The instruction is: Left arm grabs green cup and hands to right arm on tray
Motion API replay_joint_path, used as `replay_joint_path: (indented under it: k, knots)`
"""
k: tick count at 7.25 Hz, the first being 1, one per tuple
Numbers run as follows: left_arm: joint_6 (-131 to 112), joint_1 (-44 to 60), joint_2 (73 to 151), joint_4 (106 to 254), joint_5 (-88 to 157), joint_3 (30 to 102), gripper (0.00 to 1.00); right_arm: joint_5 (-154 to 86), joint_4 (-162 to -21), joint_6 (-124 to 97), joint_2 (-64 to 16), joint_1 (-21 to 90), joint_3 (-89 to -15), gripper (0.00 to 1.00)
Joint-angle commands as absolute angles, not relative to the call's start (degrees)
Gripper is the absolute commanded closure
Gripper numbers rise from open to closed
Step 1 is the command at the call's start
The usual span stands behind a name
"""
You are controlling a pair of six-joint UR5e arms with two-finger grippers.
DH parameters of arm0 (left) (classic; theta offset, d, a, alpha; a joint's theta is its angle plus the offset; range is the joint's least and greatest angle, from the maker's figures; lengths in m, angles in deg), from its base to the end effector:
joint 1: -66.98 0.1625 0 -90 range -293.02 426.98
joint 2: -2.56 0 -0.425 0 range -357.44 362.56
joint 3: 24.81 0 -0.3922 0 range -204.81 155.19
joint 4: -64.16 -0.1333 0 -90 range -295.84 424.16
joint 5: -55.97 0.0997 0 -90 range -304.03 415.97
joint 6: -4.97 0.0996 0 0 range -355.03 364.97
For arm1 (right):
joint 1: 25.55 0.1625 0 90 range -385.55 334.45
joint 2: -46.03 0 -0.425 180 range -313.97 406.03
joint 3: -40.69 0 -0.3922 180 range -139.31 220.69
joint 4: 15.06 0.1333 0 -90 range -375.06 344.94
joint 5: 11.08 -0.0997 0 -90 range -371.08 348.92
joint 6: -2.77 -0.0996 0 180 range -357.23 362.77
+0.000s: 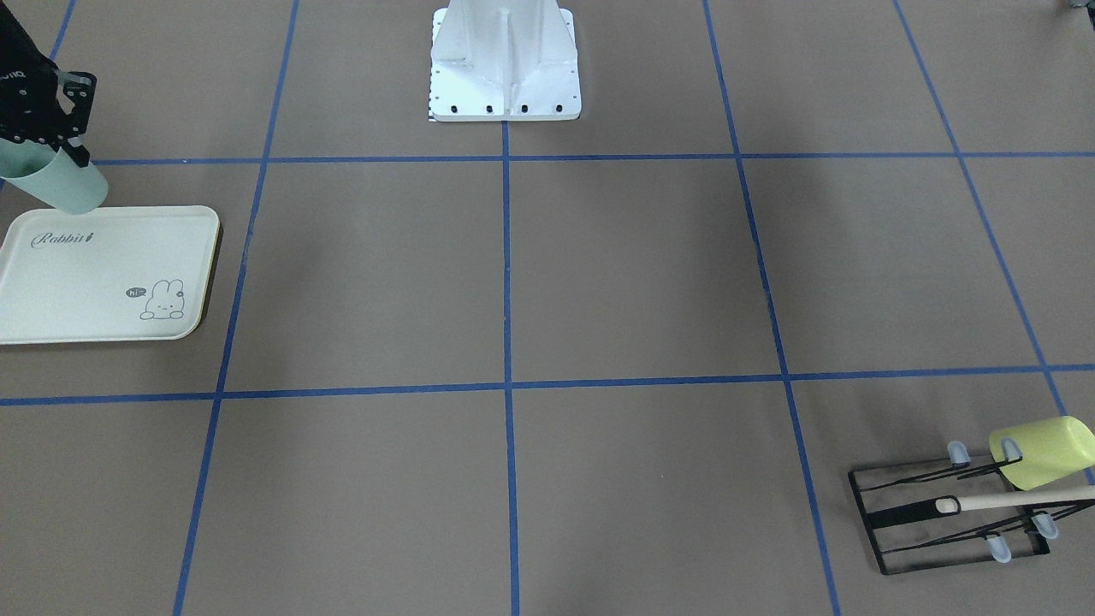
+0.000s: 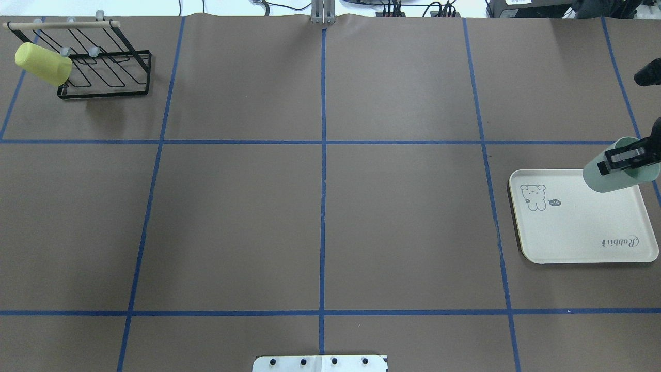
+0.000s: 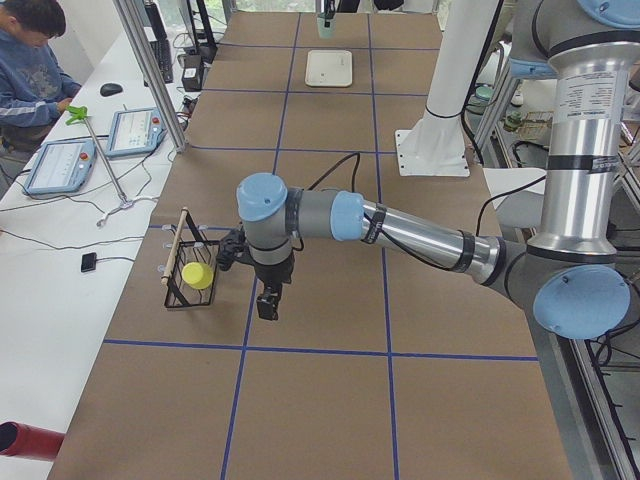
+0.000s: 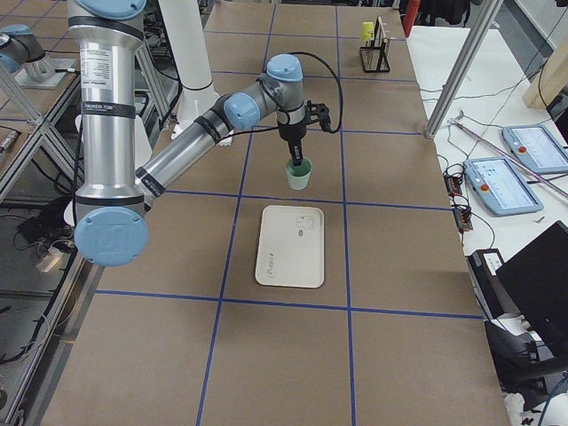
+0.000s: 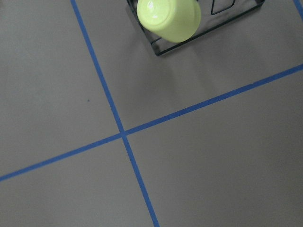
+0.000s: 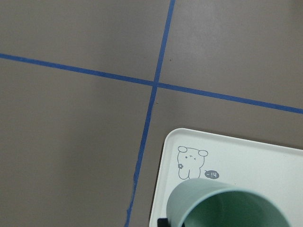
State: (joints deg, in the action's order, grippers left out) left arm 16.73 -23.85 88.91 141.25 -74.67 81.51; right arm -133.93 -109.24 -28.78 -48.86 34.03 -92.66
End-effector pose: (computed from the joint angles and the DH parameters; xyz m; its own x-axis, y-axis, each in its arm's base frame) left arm -0.0750 -0.4539 0.5766 0.7457 0.1904 -0.6385 -0.1405 0.9817 0.1286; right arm -0.1344 -0.3854 0.3550 0.7044 -0.2142 0.6767 0.0584 0.9676 0.2455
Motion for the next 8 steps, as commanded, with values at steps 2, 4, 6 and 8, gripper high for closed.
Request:
replay_joint_path:
  k: [2,4,6,8]
  knots:
    - [9.85,-24.87,80.25,153.19,-77.52,81.97,0.0,-133.61,-99.26,-29.49,-57.59,33.95,-89.32,1.0]
    - [9.36,-24.69,80.52,153.2,-77.71,81.97,0.0,-133.25,-88.44,-30.88,-57.77,33.69,-79.51,1.0]
    - [9.36,-24.69,80.52,153.28,-77.71,81.63,0.0,-131.07,-76.09,-34.84,-57.07,31.33,-71.04,1.0]
    - [9.45,-24.69,80.61,153.28,-77.71,81.45,0.0,-125.62,-76.05,-34.85,-55.76,27.28,-68.13,1.0]
